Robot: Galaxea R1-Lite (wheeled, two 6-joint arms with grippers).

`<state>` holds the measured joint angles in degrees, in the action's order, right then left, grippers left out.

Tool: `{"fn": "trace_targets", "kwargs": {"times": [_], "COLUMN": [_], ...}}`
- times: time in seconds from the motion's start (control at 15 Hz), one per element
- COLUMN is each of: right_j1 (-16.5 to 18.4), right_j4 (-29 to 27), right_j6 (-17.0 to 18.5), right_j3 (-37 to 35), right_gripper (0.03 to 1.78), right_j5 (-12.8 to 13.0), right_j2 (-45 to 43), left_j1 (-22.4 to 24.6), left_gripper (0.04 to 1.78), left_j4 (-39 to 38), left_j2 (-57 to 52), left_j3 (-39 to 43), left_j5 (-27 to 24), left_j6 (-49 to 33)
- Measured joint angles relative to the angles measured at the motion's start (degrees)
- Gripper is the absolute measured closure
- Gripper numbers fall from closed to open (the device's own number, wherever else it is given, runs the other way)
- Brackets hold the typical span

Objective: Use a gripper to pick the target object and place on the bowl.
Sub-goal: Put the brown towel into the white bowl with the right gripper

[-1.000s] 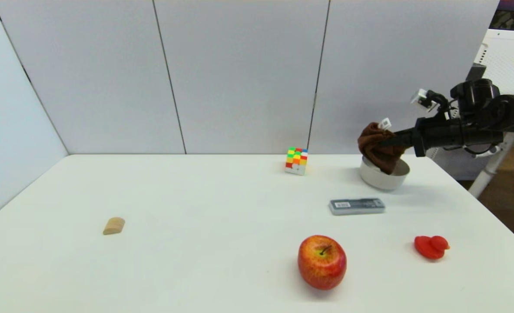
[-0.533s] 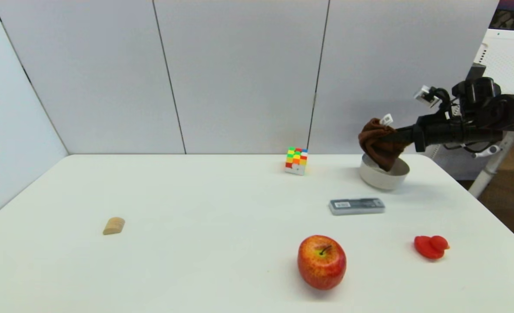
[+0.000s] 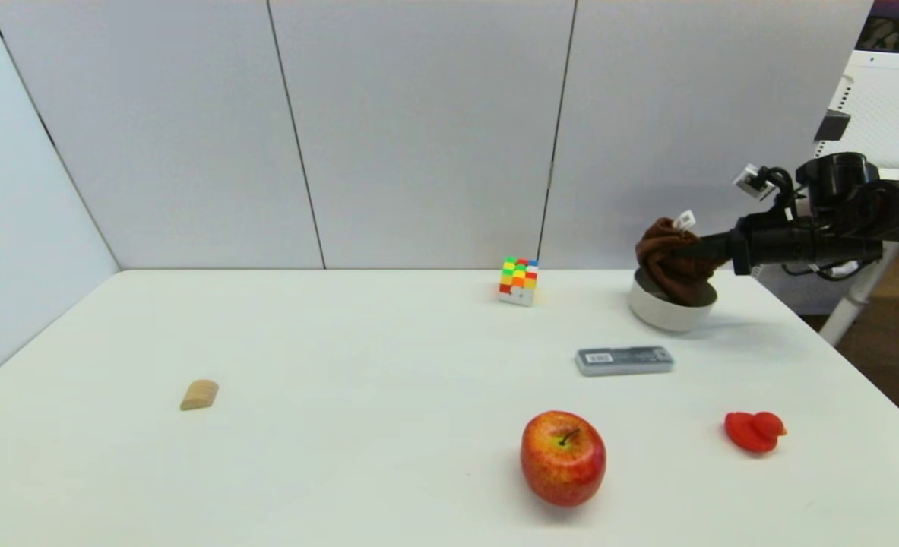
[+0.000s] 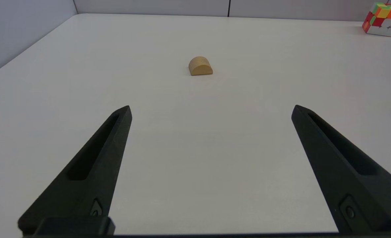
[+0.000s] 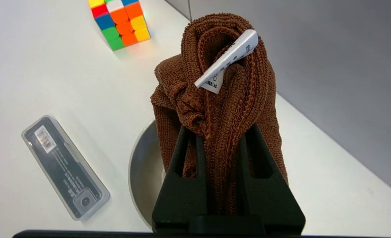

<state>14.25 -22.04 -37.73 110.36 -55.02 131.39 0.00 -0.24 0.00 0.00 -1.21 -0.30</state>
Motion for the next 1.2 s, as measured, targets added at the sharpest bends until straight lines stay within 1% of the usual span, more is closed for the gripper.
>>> {"fn": "trace_targets", "kwargs": {"times": [0.33, 0.67, 1.07, 1.2], "right_j1": [-0.6, -1.9, -2.1, -2.0], "right_j4": [-1.5, -1.5, -1.0, -1.0], "right_j6": [0.1, 0.1, -0.3, -0.4], "right_j3": [-0.4, -2.9, -3.7, -3.5], "right_gripper": [1.54, 1.54, 1.54, 1.21], "right_j5": [0.1, 0.0, -0.1, 0.0], "right_j2": [-0.4, -2.0, -2.3, -2.2], "left_j1": [0.0, 0.0, 0.0, 0.0], "left_gripper": [0.11, 0.11, 0.11, 0.11], "left_j4": [0.0, 0.0, 0.0, 0.0], "left_j2": [0.0, 0.0, 0.0, 0.0], "left_j3": [0.0, 0.0, 0.0, 0.0], "left_j5": [0.0, 0.0, 0.0, 0.0], "left_j6": [0.0, 0.0, 0.0, 0.0]}}
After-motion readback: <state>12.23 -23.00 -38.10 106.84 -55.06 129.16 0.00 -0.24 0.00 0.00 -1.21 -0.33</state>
